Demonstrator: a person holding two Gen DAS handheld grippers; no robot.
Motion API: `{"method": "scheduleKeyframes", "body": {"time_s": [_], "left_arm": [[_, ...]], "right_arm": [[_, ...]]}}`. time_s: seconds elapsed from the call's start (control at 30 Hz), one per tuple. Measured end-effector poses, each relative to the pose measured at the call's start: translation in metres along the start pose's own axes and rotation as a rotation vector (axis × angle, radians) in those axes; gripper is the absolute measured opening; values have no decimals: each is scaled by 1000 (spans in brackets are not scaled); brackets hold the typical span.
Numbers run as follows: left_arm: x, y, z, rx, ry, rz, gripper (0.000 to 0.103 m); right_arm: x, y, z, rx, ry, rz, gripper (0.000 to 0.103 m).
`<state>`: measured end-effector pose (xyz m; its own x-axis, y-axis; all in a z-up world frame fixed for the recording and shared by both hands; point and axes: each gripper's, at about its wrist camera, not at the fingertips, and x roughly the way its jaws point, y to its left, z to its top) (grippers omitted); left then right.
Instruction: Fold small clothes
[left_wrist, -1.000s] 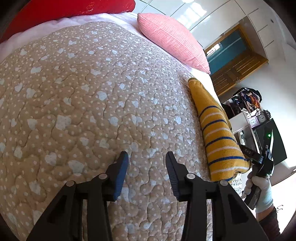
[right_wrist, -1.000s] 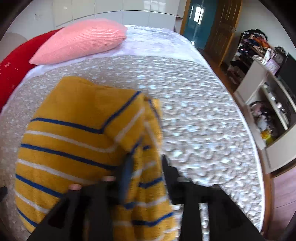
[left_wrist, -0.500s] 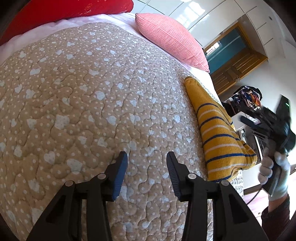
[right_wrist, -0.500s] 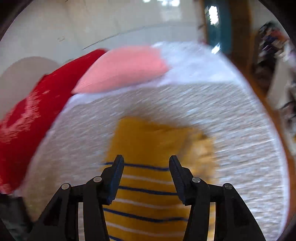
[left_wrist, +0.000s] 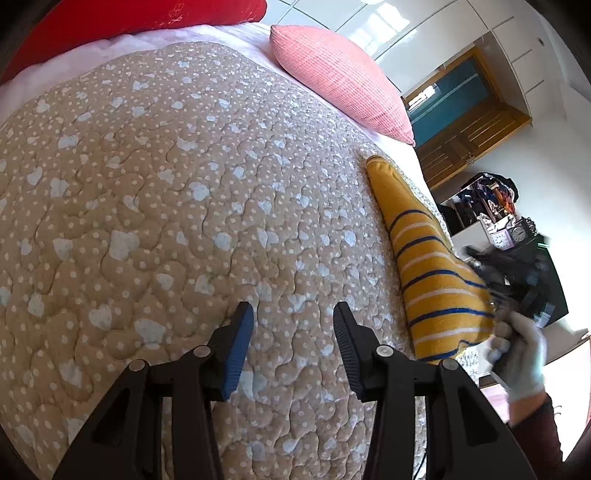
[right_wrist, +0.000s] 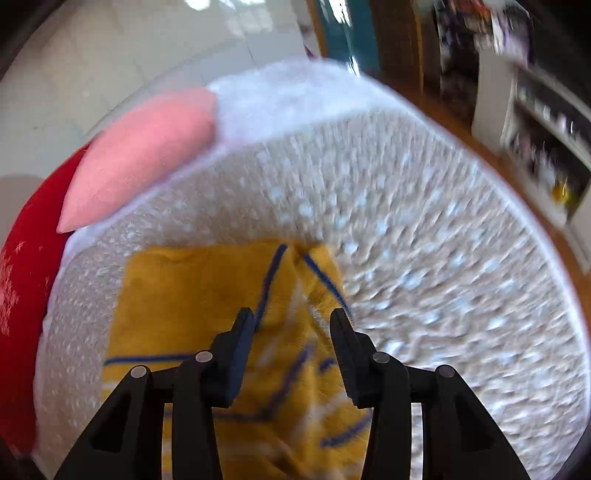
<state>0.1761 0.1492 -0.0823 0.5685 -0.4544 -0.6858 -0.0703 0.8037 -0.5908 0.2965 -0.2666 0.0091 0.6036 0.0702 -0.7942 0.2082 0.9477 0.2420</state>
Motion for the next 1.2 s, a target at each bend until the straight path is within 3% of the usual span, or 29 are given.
{"method": "scheduleKeyframes", "body": {"time_s": [0.13, 0.27, 0.37, 0.47, 0.5, 0.67, 0.77, 0.9, 1.07, 1.2], "left_arm": [[3, -7, -3, 25, -12, 36, 44], [2, -15, -10, 48, -45, 70, 45], [-2, -27, -20, 83, -75, 110, 45], [-12, -44, -35, 142, -93, 156, 45], [-17, -52, -42, 173, -93, 164, 45], [-29, -100, -67, 349, -68, 209, 48], [-25, -130, -67, 398, -45, 196, 52], [1, -168, -49, 415, -20, 209, 52], [55, -198, -16, 356, 17, 207, 52], [103, -200, -20, 361, 94, 302, 53]], "right_arm": [[-57, 3, -18, -38, -64, 177, 46], [-62, -1, -59, -80, 27, 344, 49], [-24, -32, -86, 3, 116, 303, 47], [-5, -77, -97, 194, 133, 419, 29], [-4, -85, -98, 226, 136, 446, 27], [-10, -90, -109, 137, 97, 487, 27], [-11, -92, -120, 112, 54, 535, 27], [-4, -113, -133, 206, 46, 668, 22], [0, -125, -135, 258, 42, 767, 22], [-2, -128, -139, 266, 36, 795, 23]]}}
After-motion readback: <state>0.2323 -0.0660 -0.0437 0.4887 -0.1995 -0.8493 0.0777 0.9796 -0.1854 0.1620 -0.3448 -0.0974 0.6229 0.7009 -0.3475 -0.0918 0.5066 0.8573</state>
